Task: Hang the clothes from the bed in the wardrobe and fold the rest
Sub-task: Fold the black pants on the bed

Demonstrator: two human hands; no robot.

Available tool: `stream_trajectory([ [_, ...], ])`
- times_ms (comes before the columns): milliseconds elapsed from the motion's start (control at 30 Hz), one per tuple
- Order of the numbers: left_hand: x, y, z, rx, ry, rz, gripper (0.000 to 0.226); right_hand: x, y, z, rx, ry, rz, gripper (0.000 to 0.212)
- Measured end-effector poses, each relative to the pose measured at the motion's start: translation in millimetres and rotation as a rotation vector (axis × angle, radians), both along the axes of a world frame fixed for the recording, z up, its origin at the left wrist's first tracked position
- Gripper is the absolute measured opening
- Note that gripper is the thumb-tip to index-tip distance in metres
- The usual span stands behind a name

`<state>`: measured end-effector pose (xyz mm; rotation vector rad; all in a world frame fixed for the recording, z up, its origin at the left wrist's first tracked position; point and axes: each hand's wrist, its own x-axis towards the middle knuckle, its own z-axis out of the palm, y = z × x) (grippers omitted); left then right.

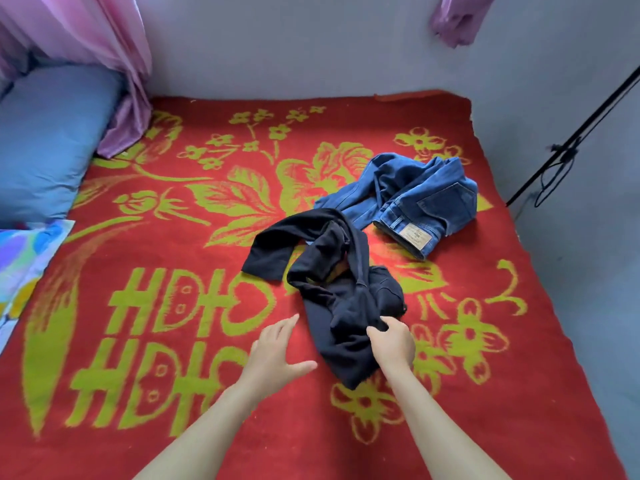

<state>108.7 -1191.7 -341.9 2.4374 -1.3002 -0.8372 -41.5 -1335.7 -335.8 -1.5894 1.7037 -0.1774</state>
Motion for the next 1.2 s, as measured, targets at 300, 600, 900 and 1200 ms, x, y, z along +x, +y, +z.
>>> stream_trajectory([
  [300,-22.7,54.4,66.7,-0.582,0.393,-0.123,0.083,28.1,105.1,129.6,-0.167,-0.174,0.059,0.028],
  [600,50.9,86.2,141.1,-0.760,0.349,-0.023,0.044,19.1,172.0,139.9,-0.301,-0.285,-0.050,0.035],
  [900,74.6,99.4,212.9,-0.993,0.389,0.175,0.018,38.9,233.3,57.1,-0.229,0.154,0.374,0.116],
  [1200,131.5,136.5,273.5,-1.256,0.572,0.373,0.015,102.1,182.5,148.0,-1.074,-0.117,0.344,0.057],
])
